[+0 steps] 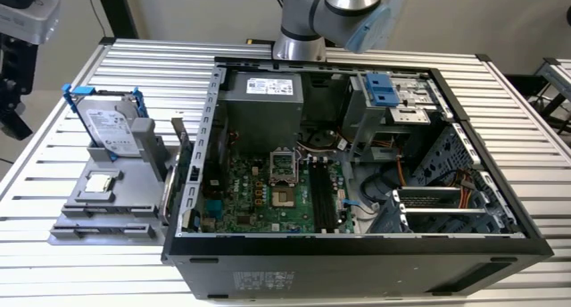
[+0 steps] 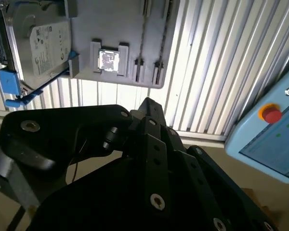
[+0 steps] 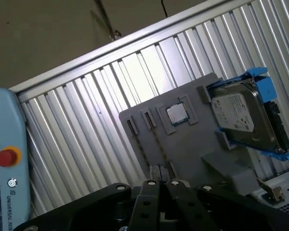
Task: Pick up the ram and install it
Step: 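Pick up the ram and move it above insertion slot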
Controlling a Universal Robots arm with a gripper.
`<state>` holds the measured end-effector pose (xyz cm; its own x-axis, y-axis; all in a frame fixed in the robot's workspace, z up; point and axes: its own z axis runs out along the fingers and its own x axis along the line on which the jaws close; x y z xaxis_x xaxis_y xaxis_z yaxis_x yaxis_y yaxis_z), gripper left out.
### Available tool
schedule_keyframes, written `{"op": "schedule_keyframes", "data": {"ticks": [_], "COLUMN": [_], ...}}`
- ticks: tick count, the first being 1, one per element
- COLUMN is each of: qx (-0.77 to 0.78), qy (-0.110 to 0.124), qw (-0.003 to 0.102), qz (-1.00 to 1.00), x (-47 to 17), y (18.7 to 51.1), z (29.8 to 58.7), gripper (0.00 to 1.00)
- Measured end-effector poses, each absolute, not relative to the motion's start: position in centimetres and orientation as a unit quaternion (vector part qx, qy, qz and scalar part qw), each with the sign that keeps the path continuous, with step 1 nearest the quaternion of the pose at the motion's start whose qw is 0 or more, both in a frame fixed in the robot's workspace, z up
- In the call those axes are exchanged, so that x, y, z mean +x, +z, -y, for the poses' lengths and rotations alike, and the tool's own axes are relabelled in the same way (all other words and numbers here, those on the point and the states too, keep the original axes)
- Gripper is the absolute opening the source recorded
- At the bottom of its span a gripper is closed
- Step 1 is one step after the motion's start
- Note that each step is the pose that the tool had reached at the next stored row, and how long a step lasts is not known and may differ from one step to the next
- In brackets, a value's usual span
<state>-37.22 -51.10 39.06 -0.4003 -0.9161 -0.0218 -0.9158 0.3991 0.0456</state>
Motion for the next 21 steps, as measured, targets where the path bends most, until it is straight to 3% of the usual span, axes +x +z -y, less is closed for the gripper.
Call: {"op": "schedule_keyframes", "data": {"ticks": [21], "qx": [0.696], "qy": [-0.022], "qw": [0.005], "qz": [0.717], "x": [-37.22], "y": [39.04], "z": [51.11], "gripper": [0.00]}}
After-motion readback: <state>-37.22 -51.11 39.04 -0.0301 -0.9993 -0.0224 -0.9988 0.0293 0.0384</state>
